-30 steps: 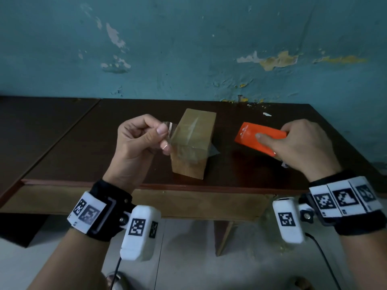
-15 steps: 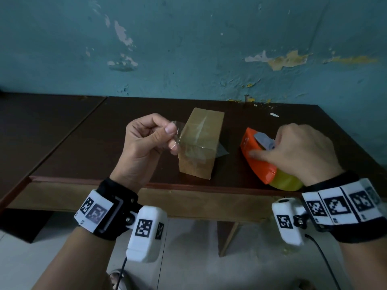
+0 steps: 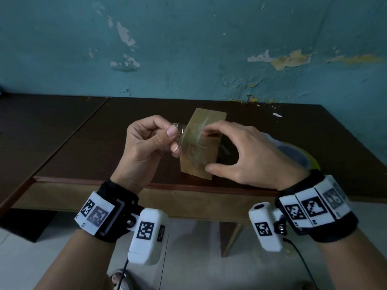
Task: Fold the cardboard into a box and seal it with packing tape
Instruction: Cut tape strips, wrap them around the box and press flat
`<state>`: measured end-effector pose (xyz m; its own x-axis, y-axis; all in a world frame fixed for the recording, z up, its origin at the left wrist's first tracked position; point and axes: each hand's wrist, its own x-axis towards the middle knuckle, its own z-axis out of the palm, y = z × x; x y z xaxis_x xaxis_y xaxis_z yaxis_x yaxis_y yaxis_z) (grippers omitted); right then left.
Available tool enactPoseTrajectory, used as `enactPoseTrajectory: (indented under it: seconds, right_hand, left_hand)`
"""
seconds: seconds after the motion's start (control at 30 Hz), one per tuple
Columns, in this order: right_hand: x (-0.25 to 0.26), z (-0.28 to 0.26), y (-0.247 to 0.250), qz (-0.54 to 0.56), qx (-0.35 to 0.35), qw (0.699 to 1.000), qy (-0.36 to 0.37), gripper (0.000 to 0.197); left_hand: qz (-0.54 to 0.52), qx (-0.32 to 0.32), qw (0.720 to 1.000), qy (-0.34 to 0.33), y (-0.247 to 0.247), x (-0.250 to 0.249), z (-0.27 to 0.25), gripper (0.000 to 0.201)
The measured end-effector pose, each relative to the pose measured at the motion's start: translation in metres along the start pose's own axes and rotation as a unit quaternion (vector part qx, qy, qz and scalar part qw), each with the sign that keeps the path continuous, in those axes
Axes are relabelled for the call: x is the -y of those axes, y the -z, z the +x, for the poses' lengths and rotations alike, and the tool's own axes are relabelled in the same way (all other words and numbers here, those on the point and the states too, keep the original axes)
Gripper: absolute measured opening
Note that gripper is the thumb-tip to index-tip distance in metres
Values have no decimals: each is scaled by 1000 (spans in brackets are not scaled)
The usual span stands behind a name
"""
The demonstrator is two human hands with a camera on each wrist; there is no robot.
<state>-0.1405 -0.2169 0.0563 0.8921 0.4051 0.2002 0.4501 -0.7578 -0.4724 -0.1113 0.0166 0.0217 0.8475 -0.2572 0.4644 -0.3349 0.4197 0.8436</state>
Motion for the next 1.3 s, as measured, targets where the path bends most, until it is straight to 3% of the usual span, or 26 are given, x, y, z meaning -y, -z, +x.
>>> enactPoseTrajectory:
  seconds: [0.3, 0.57, 0.77, 0.93, 1.17, 1.3]
  right_hand:
    - [4, 7, -11, -94, -26, 995, 19, 74]
    - [1, 8, -14, -61, -45, 997, 26, 56]
    - [2, 10, -14, -63, -37, 997, 11, 59]
    - [2, 7, -8, -54, -5, 999, 7, 76]
    - [7, 0, 4, 13, 61, 998, 24, 102]
    - [12, -3, 4, 116, 25, 990, 80, 72]
  left_hand:
    - [4, 9, 1000, -16, -5, -4, 1, 17]
    - [-13, 47, 999, -22, -19, -9, 0, 18]
    - [-43, 59, 997, -38, -16, -14, 3, 19]
    - [-55, 51, 997, -21, -6, -9, 1, 22]
    - [-132, 107, 985, -4, -11, -8, 2, 18]
    - [-137, 111, 984, -6, -12, -7, 5, 19]
